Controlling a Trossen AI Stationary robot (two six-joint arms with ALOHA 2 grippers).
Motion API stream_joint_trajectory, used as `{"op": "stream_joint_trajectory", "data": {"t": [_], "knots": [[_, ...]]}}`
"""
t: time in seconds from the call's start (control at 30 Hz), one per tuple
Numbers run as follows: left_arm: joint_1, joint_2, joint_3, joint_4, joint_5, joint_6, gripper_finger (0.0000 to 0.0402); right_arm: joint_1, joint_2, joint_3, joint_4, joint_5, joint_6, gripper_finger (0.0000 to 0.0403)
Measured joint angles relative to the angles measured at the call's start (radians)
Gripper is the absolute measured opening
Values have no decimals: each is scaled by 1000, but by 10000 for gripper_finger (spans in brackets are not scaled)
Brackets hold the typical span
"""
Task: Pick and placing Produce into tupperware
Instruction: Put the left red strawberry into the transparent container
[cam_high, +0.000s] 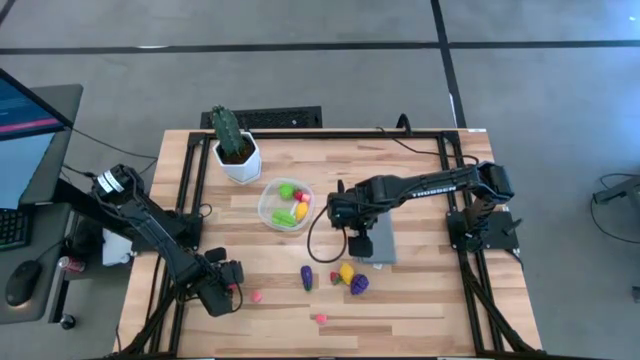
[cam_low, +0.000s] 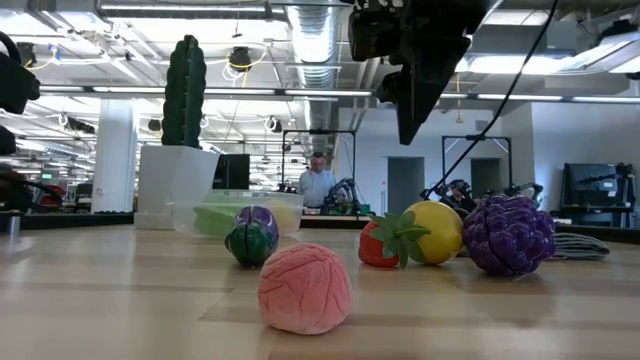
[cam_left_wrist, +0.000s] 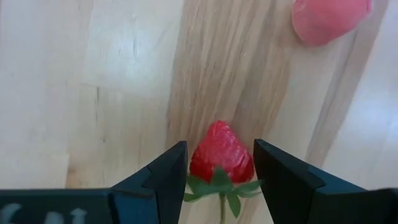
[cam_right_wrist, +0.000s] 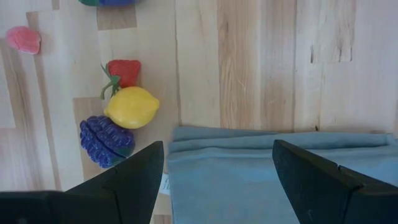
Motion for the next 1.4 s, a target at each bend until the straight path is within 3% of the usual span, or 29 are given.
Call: {"op": "stream_joint_trajectory", "data": {"t": [0.6,0.9,1.17,1.4], "knots": [[3,0,0,-1,10,-6,171,-7,0,0,0,0,-18,322],[3,0,2,-1,10,-6,127,-7,0,0,0,0,-17,322],[3,0,2,-1,10,-6,152,-7,0,0,0,0,-17,322],[3,0,2,-1,9,-6,149,-7,0,0,0,0,-17,322]]}}
